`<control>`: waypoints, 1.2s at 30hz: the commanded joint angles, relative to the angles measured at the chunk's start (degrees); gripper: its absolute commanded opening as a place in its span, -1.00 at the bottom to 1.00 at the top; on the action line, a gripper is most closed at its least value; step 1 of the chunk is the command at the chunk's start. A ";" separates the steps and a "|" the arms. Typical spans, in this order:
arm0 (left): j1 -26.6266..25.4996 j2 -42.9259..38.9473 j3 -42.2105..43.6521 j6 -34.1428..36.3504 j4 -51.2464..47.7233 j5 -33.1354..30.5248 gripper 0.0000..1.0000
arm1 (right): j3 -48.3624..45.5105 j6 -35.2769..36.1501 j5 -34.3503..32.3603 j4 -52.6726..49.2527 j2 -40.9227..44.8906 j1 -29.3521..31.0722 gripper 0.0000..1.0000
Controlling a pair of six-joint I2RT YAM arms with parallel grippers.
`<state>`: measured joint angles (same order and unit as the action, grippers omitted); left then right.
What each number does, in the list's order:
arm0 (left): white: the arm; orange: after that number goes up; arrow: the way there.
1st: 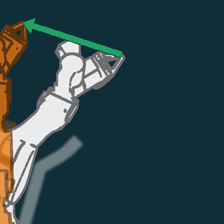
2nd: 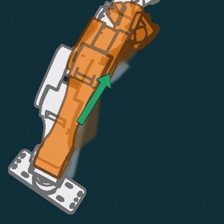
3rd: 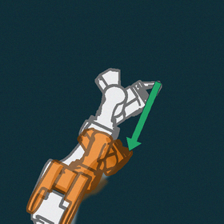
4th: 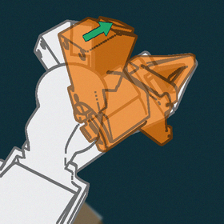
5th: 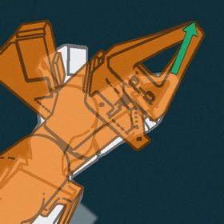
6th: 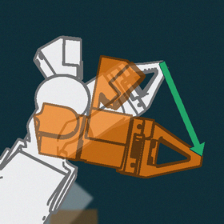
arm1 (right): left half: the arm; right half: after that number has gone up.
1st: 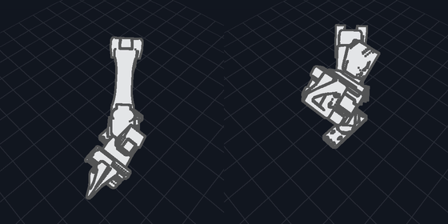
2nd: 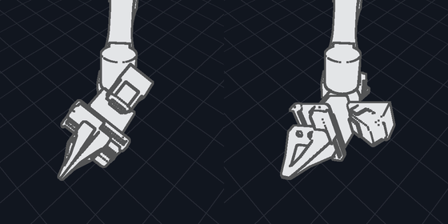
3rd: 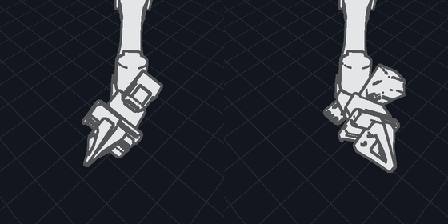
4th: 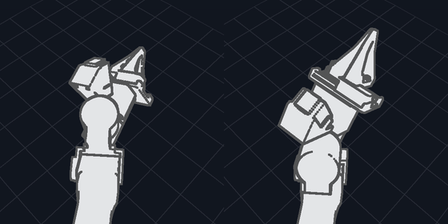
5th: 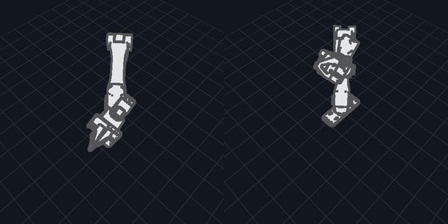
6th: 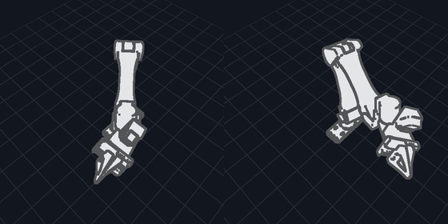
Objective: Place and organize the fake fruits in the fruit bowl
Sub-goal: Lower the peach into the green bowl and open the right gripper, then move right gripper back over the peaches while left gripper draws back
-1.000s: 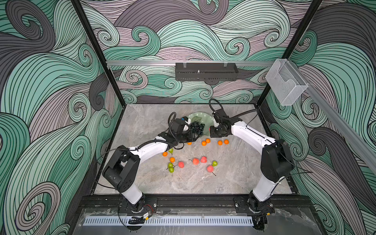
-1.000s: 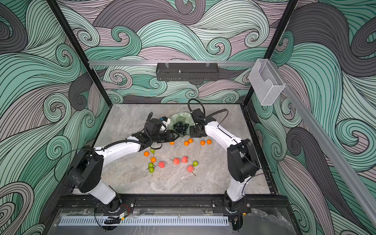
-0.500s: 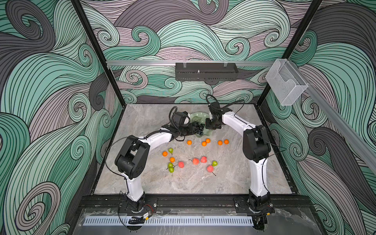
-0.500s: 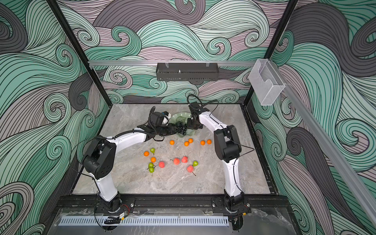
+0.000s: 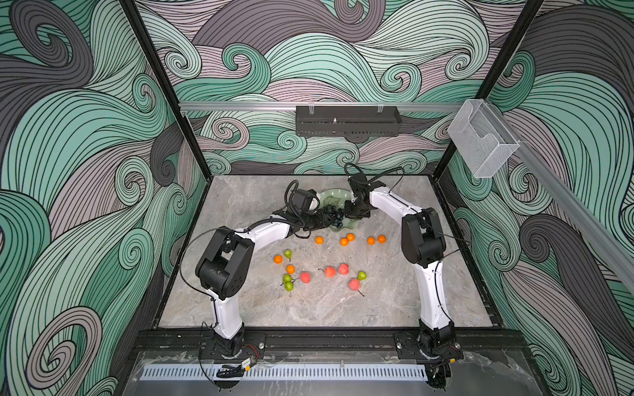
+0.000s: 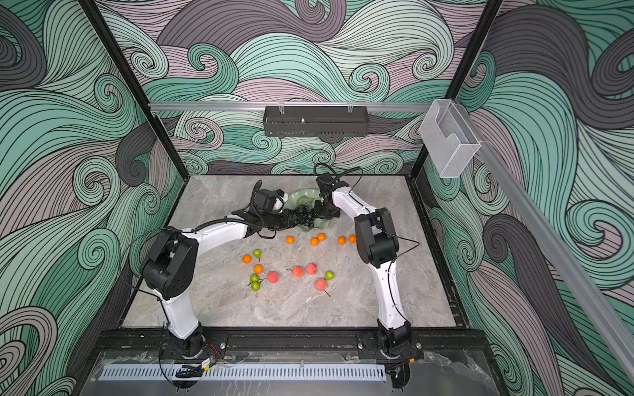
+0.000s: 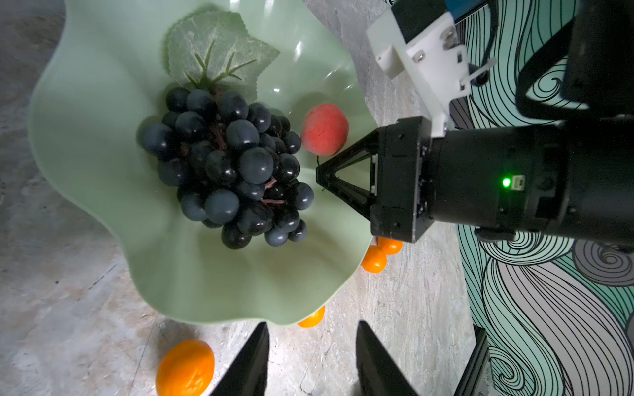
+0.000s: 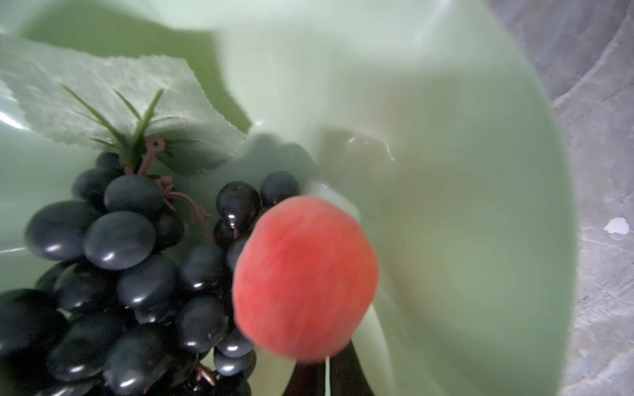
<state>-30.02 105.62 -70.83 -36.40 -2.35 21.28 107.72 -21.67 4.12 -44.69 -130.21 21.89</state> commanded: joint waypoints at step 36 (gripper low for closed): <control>-22.03 -45.90 32.02 -3.68 -12.71 -18.08 -0.11 | -61.14 -14.20 -8.01 0.87 61.23 20.49 -0.60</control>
<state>-49.78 61.58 -39.81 -38.22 -13.23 7.70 48.80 -31.92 -2.07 -42.89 -71.07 40.36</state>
